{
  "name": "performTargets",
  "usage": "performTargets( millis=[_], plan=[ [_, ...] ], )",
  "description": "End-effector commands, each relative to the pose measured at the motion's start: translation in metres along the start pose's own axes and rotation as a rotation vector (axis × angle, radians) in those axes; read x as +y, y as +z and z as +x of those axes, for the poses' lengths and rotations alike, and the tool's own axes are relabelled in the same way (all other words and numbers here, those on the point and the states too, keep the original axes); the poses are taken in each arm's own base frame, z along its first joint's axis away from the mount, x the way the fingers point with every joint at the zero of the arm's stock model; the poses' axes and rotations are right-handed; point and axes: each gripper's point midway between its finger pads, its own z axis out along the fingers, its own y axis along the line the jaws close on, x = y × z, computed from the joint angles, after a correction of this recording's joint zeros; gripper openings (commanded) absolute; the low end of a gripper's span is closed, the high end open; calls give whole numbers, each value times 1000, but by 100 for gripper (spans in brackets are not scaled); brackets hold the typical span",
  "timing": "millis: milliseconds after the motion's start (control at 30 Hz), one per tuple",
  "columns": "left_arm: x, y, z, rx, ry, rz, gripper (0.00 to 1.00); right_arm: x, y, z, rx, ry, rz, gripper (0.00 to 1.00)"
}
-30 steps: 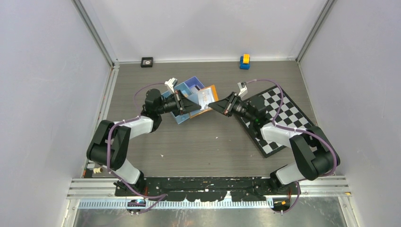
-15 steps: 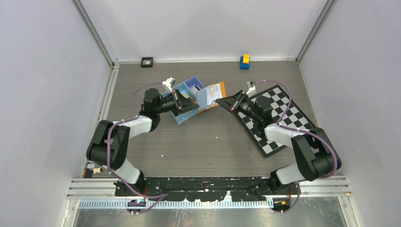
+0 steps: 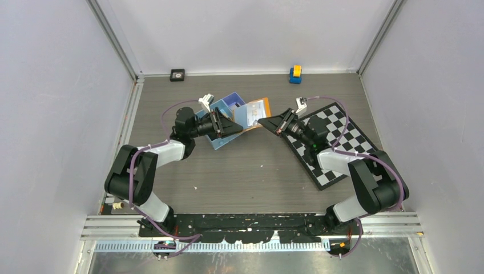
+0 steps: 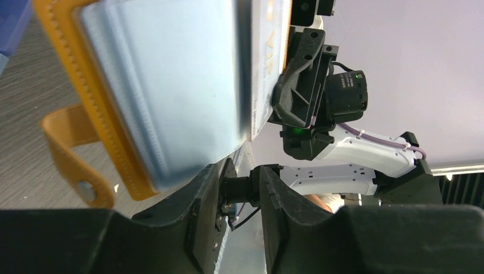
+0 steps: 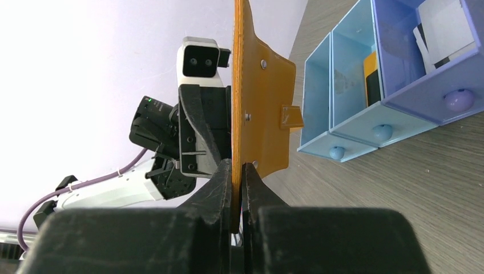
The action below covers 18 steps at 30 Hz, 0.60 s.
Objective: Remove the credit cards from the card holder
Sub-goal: Remove the credit card from the card holder.
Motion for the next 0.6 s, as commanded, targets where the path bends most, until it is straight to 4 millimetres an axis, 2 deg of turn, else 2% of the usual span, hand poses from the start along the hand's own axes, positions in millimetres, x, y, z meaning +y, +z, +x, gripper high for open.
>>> performTargets(
  millis=[0, 433, 500, 533, 567],
  plan=[
    [-26, 2, -7, -8, 86, 80, 34, 29, 5, 2, 8, -43, -112, 4],
    [-28, 4, -6, -4, 84, 104, 33, 34, 16, 23, 63, -64, -114, 3],
    [-28, 4, -6, -3, 84, 106, 28, 34, 17, 25, 69, -65, -117, 3],
    [-29, 4, -6, -3, 86, 112, 23, 34, 18, 26, 73, -64, -118, 3],
    [-30, 4, -7, -4, 87, 118, 13, 34, 18, 26, 73, -65, -117, 3]
  ],
)
